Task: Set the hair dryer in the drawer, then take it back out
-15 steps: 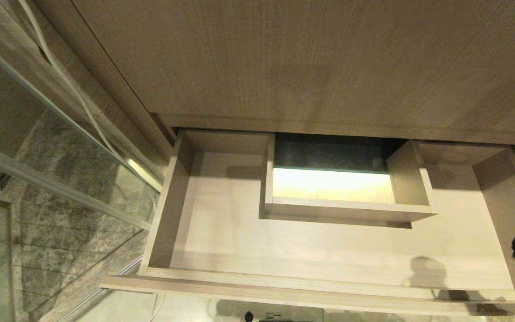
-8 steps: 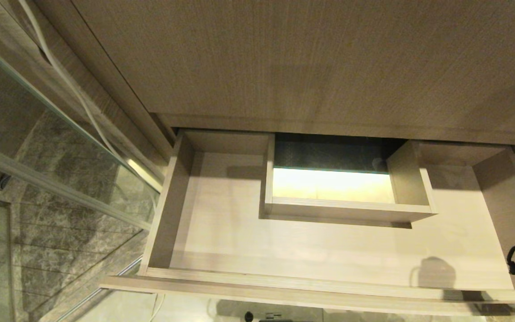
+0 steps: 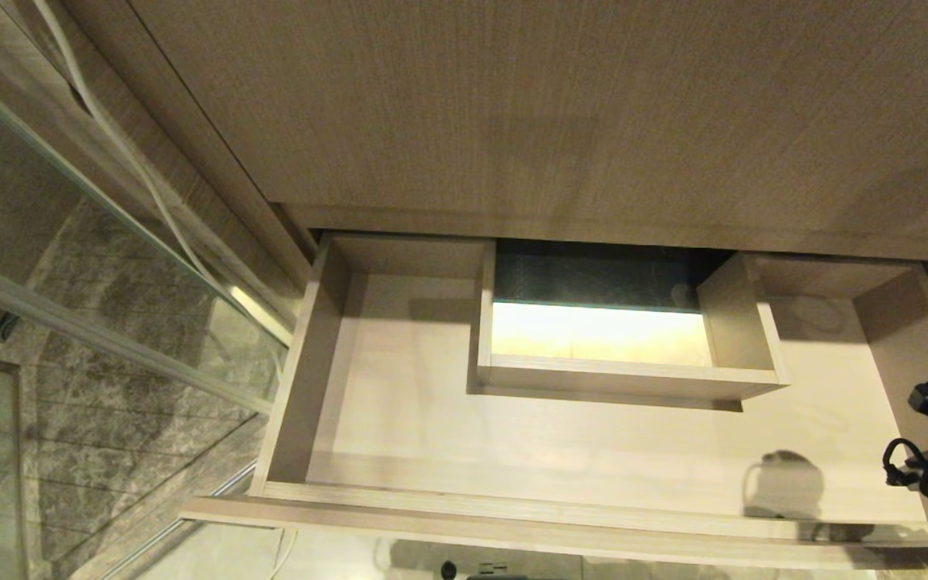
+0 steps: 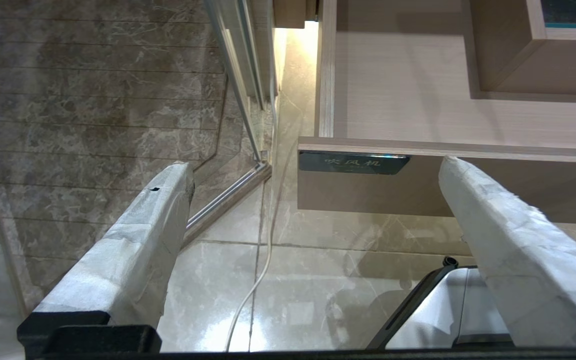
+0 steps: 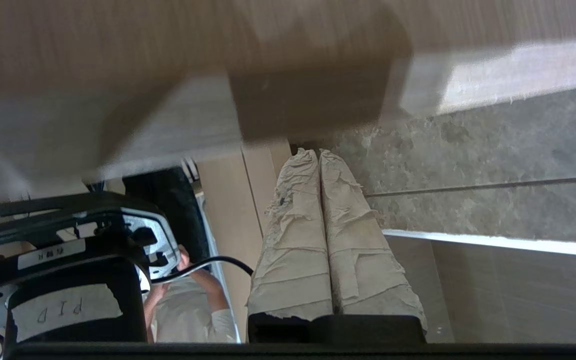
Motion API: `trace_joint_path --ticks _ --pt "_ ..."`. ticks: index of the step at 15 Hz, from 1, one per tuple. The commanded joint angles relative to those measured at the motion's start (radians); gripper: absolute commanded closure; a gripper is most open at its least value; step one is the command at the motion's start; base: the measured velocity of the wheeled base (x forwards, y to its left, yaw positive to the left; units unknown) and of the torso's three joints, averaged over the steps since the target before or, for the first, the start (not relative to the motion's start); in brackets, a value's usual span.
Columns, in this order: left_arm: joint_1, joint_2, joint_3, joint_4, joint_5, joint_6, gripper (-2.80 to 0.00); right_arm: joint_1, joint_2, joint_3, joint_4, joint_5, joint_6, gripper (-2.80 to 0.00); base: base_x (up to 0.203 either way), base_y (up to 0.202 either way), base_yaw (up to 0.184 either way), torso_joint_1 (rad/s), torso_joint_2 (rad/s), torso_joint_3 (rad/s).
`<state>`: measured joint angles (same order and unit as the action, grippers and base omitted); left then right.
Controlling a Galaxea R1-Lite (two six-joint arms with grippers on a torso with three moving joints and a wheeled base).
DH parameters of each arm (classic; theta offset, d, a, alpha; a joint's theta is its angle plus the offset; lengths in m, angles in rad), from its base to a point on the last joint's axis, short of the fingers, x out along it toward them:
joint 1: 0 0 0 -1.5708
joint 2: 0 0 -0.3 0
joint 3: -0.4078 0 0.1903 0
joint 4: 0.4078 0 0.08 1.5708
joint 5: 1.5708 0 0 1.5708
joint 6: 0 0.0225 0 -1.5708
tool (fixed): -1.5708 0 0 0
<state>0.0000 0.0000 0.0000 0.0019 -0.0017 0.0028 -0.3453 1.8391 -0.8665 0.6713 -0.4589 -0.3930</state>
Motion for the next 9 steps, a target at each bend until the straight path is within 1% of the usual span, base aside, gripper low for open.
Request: trace_joint_path --ticks 1,5,9 --pt "0.0 0.0 0.0 0.0 0.0 0.0 -2.8 0.0 0.036 -0.013 0.002 -0.003 -0.001 0.0 0.0 0.0 0.0 0.0 0.0 0.0" --pt "0.0 0.0 0.0 0.001 0.0 0.0 -2.8 0.0 0.043 -0.025 -0.075 0.014 -0.003 0.0 0.0 0.0 0.0 0.0 0.0 0.0" --pt "0.0 0.0 0.0 0.0 0.0 0.0 -2.8 0.0 0.039 -0.052 -0.086 0.017 -0.003 0.0 0.0 0.0 0.0 0.0 0.0 0.0"
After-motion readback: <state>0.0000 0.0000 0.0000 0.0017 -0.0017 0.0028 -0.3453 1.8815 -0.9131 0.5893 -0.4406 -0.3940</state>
